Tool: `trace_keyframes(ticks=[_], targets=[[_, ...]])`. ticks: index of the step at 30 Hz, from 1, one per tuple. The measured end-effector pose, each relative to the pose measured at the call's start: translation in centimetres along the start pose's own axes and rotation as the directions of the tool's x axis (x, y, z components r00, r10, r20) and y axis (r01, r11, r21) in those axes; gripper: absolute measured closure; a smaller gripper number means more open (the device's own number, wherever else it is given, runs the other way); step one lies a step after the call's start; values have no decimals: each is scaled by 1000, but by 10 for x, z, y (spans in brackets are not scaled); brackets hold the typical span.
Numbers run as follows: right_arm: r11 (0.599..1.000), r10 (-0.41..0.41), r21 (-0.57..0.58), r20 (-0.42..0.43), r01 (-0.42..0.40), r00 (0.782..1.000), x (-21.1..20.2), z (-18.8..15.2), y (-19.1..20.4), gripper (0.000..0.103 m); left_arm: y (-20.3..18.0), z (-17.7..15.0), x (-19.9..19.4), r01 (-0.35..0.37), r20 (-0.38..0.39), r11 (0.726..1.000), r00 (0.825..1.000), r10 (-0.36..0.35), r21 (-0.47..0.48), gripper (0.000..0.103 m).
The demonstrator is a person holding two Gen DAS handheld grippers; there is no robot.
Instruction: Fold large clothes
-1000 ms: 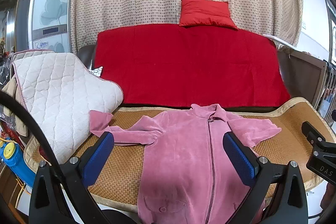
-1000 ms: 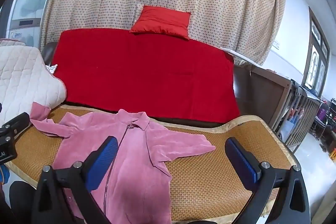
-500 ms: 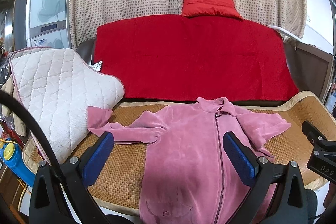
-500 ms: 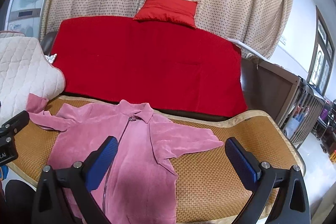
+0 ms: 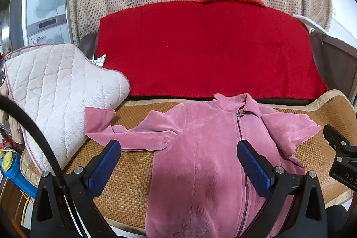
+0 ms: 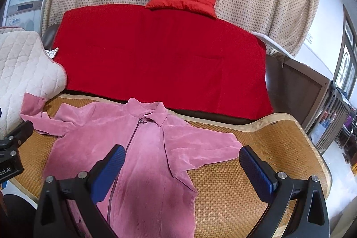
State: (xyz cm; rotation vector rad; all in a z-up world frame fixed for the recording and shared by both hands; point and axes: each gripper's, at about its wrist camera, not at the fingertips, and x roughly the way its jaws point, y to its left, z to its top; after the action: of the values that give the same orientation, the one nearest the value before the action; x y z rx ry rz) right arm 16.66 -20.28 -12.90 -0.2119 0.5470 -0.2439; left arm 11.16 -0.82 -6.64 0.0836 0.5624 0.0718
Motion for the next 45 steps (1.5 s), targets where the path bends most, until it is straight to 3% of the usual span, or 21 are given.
trace_keyframes(ticks=[18,25,29,32,34,36,38,40,42,43,45], targets=[[999,-2,49,-83,6,997,78,-2,-20,0,-28,19,90,29,-63,999,997,-32,-40,0],[996,22,89,-123,-11,992,109,-5,-31,0,-43,8,131,67,-111,994,991,-76,-87,0],[985,91,160,-138,-68,986,136,-11,-52,0,-47,-10,166,100,-128,992,986,-110,-79,0],[953,186,268,-145,-142,972,161,-22,-82,0,-45,-23,190,121,-219,988,966,-141,-99,0],[913,237,371,-140,-171,961,180,-33,-113,0,-39,-23,198,134,-217,983,963,-158,-122,0],[838,315,501,-122,-215,941,198,-47,-142,0,-36,-25,199,119,-199,984,970,-143,-130,0],[691,422,674,-83,-261,903,220,-68,-174,0,-34,-25,200,116,-186,985,973,-139,-127,0],[493,510,827,-20,-272,860,243,-93,-200,0,-33,-26,200,120,-184,985,973,-142,-126,0],[378,555,882,28,-281,831,262,-108,-215,8,-36,-27,201,119,-184,986,973,-139,-119,0],[354,561,894,33,-276,827,270,-112,-220,10,-37,-28,203,119,-186,986,973,-139,-114,0],[349,553,904,14,-247,833,281,-116,-224,19,-40,-27,204,121,-188,987,972,-139,-103,0]])
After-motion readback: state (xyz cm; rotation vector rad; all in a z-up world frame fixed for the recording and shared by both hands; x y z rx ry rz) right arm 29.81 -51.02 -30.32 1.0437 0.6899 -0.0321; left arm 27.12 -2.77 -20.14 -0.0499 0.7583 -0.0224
